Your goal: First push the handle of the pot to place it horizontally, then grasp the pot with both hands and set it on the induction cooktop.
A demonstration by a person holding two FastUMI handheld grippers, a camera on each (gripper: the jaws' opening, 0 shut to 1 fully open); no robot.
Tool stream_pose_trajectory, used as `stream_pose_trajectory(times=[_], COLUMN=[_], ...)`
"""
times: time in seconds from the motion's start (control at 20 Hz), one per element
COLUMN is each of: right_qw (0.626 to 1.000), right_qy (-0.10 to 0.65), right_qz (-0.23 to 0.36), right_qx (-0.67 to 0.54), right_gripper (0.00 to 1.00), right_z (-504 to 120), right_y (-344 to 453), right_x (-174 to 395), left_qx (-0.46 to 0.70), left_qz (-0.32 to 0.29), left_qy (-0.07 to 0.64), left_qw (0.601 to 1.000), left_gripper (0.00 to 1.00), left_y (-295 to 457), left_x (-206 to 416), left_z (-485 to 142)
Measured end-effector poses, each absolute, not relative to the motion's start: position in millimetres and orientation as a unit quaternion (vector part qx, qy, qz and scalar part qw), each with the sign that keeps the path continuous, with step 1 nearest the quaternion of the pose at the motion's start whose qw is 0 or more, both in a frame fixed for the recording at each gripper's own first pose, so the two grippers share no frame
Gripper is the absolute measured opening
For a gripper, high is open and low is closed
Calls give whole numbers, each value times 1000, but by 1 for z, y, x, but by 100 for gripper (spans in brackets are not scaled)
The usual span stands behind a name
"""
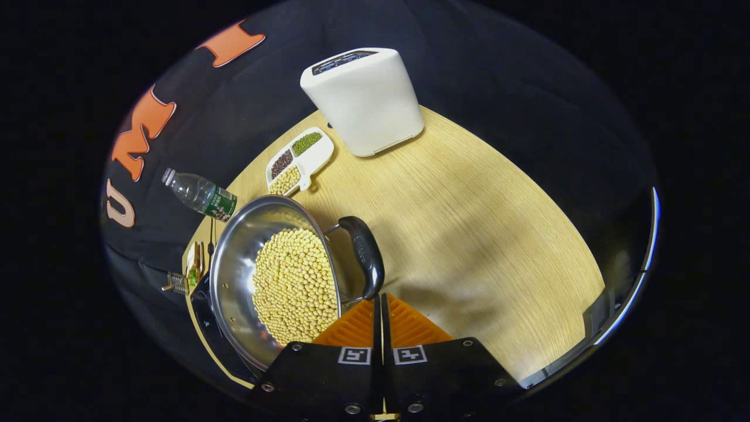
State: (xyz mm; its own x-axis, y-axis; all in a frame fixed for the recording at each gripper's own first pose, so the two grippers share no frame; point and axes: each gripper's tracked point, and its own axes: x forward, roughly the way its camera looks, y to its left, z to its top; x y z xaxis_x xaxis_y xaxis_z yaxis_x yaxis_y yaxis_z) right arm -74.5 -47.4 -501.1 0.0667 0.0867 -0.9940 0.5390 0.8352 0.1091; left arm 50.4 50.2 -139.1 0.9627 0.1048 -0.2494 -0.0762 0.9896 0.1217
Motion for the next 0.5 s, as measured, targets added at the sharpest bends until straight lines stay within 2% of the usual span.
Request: stream_pose_trajectory(times=[0.5], right_qw=[694], right_qy=[661], right_qz=[-169], right_qx=[231], right_gripper=[0], right_z=[-509], right_y=[-52], right_x=[-53], left_qx=[61], left_qz=[28], left_qy=[166], left_qw=[984], left_gripper=[100], left_y=[34], left_x=[48], left_z=[-175])
